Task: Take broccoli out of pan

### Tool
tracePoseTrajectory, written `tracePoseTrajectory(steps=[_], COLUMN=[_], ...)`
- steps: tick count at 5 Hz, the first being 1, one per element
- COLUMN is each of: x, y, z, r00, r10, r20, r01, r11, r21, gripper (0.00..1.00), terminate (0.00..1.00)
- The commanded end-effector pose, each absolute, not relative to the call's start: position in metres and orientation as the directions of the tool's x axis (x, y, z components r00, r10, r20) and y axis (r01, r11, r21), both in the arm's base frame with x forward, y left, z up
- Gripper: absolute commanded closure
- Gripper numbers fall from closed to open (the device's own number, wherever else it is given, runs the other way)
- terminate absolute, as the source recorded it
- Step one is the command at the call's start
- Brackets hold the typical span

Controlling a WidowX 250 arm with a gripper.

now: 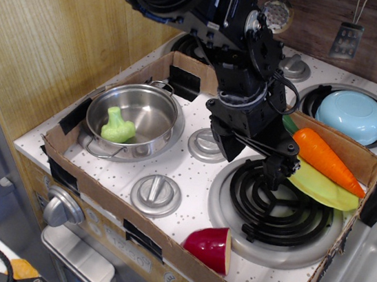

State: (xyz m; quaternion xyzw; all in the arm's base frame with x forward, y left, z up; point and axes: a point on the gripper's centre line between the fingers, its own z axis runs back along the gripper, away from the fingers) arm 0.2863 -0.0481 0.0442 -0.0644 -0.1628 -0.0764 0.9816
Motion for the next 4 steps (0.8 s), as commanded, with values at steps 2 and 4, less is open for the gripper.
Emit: tracePoseTrajectory(steps=[2,4], x=[0.274,0.259], y=[-0.028,0.013], z=[0.053,0.08], r00=[0.943,0.936], r10=[-0.173,-0.265], r20=[0.284,0.233], r01=[0.22,0.288], r11=[0.965,0.955], r21=[-0.14,-0.068], gripper=[0.0,0.0], terminate=[0.0,0.0])
